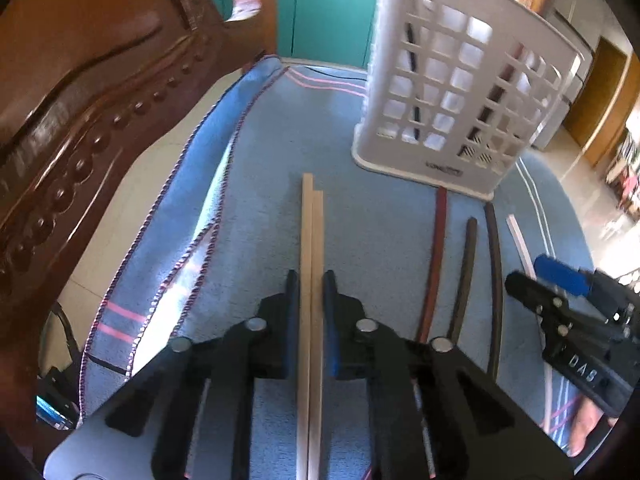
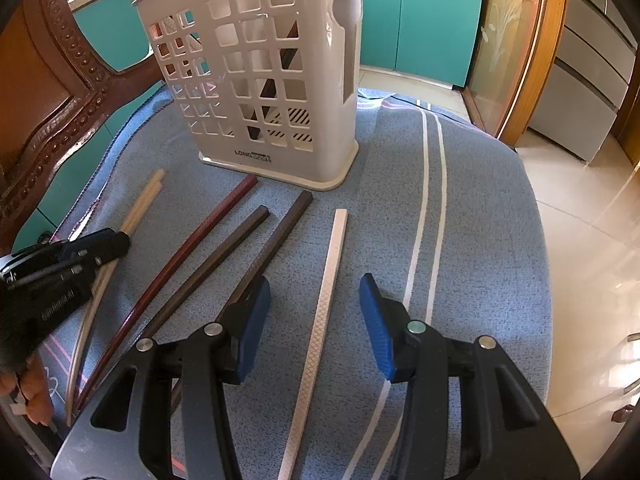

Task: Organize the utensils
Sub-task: 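Close left tool on the light wooden chopstick while right tool closes on the cream chopstick, then lift both chopsticks and carry them above the white basket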

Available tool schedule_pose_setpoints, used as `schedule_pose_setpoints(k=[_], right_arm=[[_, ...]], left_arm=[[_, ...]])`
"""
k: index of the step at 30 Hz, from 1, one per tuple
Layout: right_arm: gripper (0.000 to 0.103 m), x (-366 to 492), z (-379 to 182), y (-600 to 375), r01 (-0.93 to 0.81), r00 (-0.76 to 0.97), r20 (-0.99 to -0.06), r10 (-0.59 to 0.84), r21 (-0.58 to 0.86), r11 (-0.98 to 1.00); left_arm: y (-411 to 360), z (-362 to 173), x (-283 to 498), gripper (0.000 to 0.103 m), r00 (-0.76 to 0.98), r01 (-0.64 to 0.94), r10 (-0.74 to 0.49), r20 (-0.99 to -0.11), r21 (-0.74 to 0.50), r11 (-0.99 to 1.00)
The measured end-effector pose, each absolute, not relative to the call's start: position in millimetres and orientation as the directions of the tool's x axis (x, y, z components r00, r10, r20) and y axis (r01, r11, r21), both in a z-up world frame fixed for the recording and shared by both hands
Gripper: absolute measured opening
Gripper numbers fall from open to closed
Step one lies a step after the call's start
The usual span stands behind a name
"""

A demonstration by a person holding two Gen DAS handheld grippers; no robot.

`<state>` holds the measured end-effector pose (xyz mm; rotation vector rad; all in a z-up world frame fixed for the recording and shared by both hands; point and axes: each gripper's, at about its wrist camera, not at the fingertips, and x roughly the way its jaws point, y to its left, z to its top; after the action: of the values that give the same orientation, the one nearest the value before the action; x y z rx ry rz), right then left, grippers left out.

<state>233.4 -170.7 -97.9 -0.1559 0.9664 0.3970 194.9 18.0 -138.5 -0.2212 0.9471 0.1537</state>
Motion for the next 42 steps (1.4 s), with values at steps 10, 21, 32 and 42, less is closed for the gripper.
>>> schedule_pose_setpoints(k=[10,21,32,42], right_arm=[[0.047,233.6,-98.0,-170.5,-0.397,0.503,-0.824,0.261,0.048,0.917],[0.049,231.6,-99.2,-163.5,-0.404,0.511,-0.824,0.244,0.02,0.915],[0.045,236.4,-98.8,-157.1,-0.376,0.521,-0.832,0.19,-0.025,0.926],[0.006,246.3,-90.8,-173.8,-0.343,0.495,-0.821,0.285,0.117,0.932]], left_arm=[[29.4,-120.7,184.7,0.015,0.637,-0.198,-0.096,-0.765,-0.283,0.938],[14.8,-142.7,205.0,0.016,0.571,-0.223,0.047,-0.82,-0.1,0.97],[-4.7,-136.7,244.4,0.035,0.491,-0.228,0.116,-0.863,0.001,0.974],[9.4,-133.9,230.4,0.007,0.521,-0.223,0.087,-0.849,-0.038,0.974]])
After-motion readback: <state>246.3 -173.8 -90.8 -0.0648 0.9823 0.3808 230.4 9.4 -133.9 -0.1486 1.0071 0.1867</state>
